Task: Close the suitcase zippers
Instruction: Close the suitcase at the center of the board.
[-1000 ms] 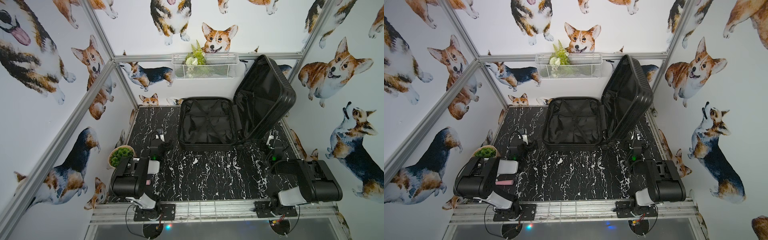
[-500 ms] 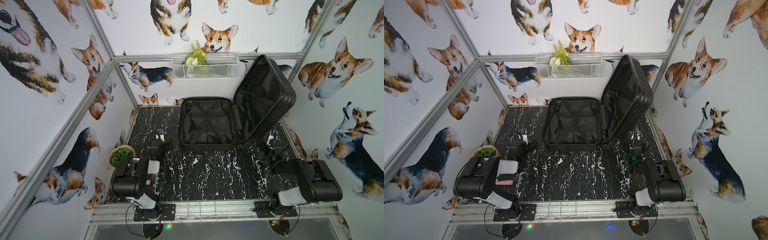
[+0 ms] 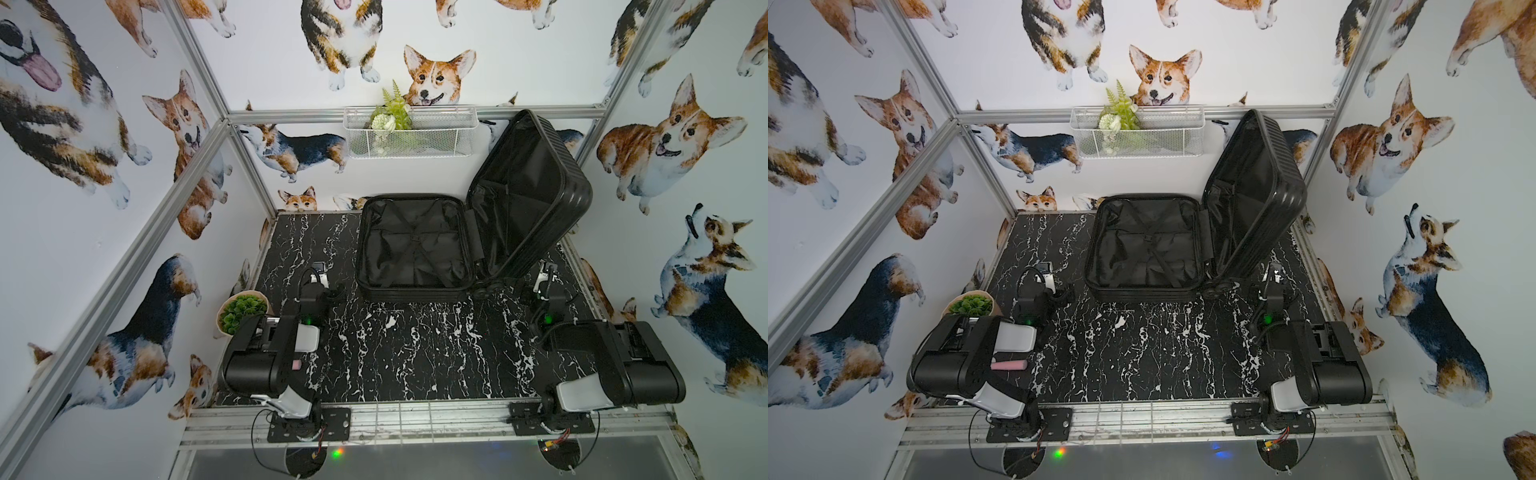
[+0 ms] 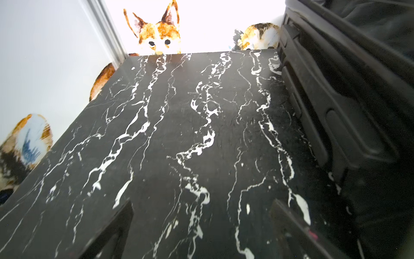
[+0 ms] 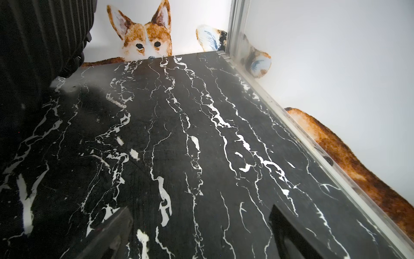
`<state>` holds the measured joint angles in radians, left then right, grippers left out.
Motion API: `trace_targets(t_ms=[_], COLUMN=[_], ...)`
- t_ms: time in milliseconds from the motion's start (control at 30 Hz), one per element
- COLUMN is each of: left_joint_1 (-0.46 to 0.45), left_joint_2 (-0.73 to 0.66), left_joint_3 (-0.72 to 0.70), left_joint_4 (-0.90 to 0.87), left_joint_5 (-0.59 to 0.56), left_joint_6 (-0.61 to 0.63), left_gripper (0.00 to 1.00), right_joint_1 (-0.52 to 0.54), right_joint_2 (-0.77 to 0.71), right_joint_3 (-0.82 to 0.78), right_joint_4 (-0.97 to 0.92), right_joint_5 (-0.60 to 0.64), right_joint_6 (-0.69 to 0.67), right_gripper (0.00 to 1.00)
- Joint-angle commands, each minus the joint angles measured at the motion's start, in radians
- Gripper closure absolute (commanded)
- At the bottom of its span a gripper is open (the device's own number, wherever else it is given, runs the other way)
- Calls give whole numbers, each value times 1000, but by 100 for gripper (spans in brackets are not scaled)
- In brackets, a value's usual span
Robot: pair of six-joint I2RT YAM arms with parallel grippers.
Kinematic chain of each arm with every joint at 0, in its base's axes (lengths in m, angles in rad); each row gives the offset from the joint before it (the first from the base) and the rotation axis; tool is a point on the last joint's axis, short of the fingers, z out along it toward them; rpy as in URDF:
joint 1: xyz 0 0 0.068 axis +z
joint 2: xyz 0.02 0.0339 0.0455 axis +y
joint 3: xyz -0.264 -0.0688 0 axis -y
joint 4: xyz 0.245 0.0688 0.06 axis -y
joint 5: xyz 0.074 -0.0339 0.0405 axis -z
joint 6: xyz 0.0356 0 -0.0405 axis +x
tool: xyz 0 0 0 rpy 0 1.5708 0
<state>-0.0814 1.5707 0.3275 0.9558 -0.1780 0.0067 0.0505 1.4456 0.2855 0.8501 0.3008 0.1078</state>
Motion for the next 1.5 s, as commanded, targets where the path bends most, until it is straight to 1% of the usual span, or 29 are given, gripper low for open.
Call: trace_targets(t_ms=[0,100,167,367,1467], left_joint_1=[0,-1,-1,-1,-3], left_joint_2=[-4,-2,-1,0,0], left_joint_3=[19,46,51,60,60], left_joint_4=[39,-11,-24,-35,-35], left_joint_5=[-15,-9,-6,1,-2], left_joint_6=[-4,0,3,6,9], left_gripper=[0,0,0,0,0], right_joint_1=[1,1,1,1,1], right_joint_2=[-2,0,4,4,6], right_joint_3=[1,8,24,20,23], right_joint_4=[51,44,13,23,19], right_joint_5=[14,12,9,5,2], right_joint_6=[8,8,4,3,3], right_gripper=[0,0,0,0,0])
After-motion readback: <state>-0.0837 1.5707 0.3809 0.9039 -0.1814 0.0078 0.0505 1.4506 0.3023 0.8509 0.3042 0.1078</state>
